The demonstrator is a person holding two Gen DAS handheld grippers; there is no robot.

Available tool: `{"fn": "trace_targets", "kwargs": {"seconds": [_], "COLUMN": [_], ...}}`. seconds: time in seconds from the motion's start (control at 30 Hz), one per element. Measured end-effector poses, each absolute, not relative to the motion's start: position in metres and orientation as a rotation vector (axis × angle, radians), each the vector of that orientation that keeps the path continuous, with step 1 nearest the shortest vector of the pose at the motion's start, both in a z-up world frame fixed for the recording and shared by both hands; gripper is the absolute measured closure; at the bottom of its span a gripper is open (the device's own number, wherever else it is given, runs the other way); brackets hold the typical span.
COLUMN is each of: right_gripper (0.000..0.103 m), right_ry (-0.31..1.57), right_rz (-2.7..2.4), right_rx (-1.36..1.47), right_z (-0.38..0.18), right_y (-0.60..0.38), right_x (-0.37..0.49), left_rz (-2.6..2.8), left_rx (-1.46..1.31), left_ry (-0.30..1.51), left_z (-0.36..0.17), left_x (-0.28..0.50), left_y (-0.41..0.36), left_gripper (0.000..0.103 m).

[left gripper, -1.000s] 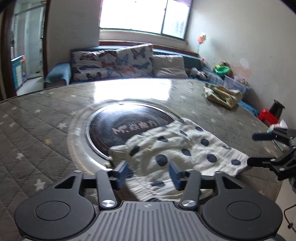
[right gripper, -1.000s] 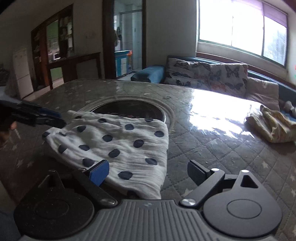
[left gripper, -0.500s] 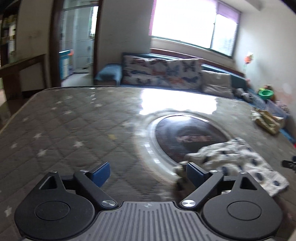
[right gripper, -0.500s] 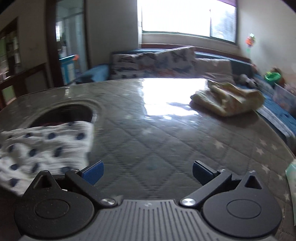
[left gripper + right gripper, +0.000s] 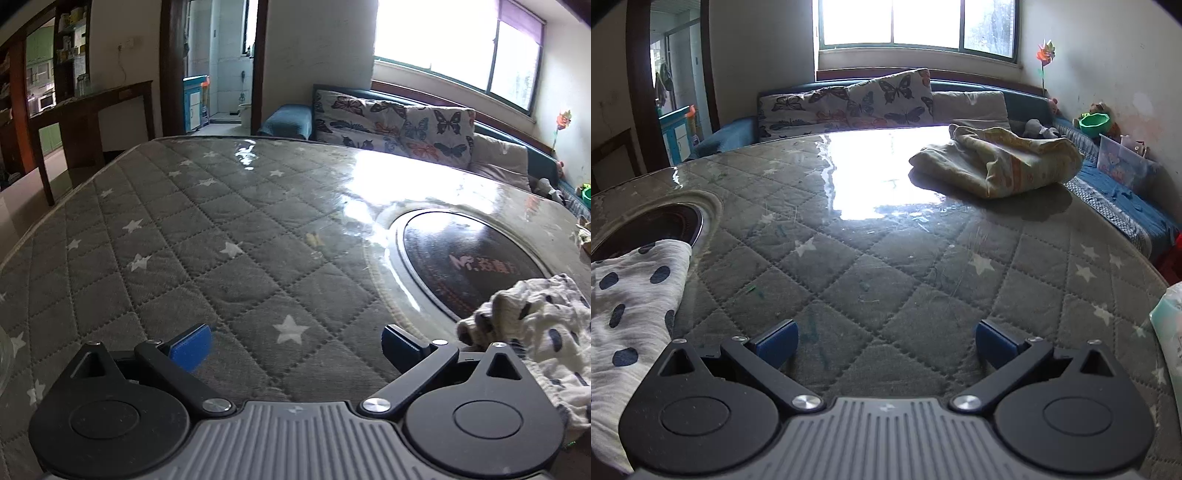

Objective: Fold clothes

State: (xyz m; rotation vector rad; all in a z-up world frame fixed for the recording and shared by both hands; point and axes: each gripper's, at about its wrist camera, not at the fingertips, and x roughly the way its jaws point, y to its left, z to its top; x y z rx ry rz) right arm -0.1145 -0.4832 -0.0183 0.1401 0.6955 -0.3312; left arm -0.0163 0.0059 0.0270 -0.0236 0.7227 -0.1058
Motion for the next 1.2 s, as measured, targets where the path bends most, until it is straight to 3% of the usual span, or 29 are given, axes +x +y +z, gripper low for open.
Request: {"fn": "trace_targets", "kwargs": {"seconds": [1.2], "right_gripper": [0.0], "right_ry": [0.671], "right_rz": [-0.351], "right_rx": [0.141], "right_z": [-0.025], "right_y": [-0.481], "right_x": [-0.112], "left_rz": [-0.041], "left_rx": [0.023], "left_ry": [0.685], "left_z": [0.003], "left_x": [-0.017], "left_y": [0.005], "left_gripper": [0.0]}}
